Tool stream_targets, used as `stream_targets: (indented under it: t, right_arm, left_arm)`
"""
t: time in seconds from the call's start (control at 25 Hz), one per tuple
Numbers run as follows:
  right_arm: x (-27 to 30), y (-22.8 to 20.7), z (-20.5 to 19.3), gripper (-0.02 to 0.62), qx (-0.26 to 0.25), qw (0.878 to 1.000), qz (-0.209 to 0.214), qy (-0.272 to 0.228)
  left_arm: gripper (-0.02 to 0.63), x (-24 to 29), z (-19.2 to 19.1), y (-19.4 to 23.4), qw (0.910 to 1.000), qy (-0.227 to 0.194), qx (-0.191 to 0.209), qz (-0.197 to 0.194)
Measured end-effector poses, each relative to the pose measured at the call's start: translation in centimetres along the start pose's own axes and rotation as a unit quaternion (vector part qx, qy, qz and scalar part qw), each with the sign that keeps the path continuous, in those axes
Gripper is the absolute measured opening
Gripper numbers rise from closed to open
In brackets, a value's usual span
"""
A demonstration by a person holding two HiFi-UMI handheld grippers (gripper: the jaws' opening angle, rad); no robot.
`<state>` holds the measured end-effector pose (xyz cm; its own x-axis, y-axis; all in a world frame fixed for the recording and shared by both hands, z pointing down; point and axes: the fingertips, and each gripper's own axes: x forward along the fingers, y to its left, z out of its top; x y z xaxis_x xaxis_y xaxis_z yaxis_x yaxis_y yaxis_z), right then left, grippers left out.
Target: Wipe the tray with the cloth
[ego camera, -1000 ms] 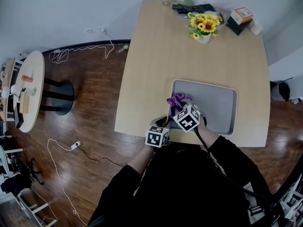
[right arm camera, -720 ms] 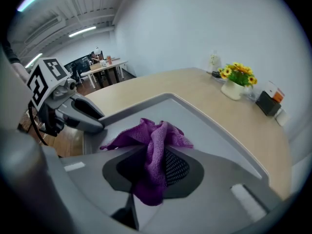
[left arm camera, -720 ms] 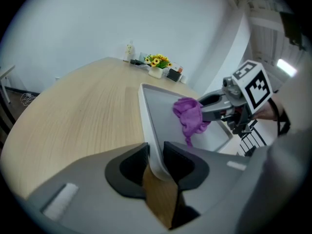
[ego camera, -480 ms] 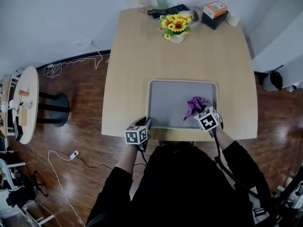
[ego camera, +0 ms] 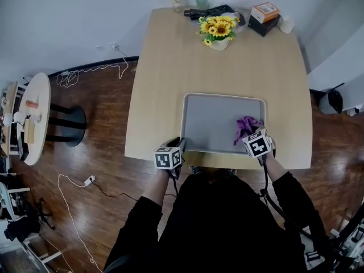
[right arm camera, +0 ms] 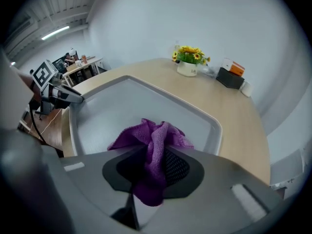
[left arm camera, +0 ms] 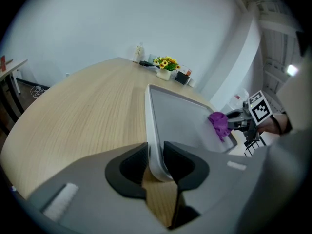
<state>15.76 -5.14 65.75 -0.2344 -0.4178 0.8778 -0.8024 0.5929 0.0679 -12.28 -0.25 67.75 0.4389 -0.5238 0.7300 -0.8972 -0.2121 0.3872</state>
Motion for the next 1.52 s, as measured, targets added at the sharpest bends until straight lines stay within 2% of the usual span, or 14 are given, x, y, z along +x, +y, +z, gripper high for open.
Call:
stream_targets:
  t: [0.2, 0.4, 0.56, 0.68, 0.84, 1.0, 1.16, 1.4, 1.52]
  right_arm:
    - [2.7, 7.7, 6.2, 0.084, -0.059, 0.997, 0.043, -0.015]
    - [5.5, 16.8, 12.7, 0.084, -0.129, 0.987, 0.094, -0.029]
    - [6.3, 21.5, 14.9, 0.086, -0.163, 0.98, 0.113, -0.031]
    - [6.4, 22.1, 15.2, 0.086, -0.168, 0.978, 0.114, -0.036]
    - [5.8, 21.2, 14.2, 0.086, -0.145, 0.98, 0.129, -0.049]
    - [4.6, 18.1, 11.2, 0.086, -0.116, 0.984, 0.125, -0.046]
    - [2.6, 11.8, 6.4, 0.086, -0.07, 0.992, 0.099, -0.036]
    - [-1.2, -0.6, -2.8, 0.087, -0.015, 0.999, 0.028, -0.016]
    - [-2.5, -2.8, -4.4, 0.087, 0.011, 0.999, 0.031, -0.026]
  left_arm:
    - [0.089, -0.2, 0.3, -0.3, 0.9994, 0.004, 0.021, -0.028]
    - [0.119, -2.6, 0.8, -0.4, 0.9982, -0.016, 0.036, -0.045]
    - [0.127, -4.1, -0.5, 0.0, 0.9971, -0.009, 0.033, -0.068]
    - [0.127, -4.1, -1.3, 0.8, 0.9971, 0.0, 0.005, -0.076]
    - [0.126, -3.9, -1.4, 1.2, 0.9973, 0.0, -0.003, -0.074]
    - [0.126, -4.4, -0.6, 0.9, 0.9971, -0.021, -0.037, -0.063]
    - [0.126, -3.2, -1.0, 0.1, 0.9981, -0.007, -0.035, -0.051]
    - [0.126, -2.1, -1.5, -0.4, 0.9985, -0.009, -0.053, -0.01]
    - [0.126, -1.8, -1.5, -0.9, 0.9977, -0.013, -0.067, -0.006]
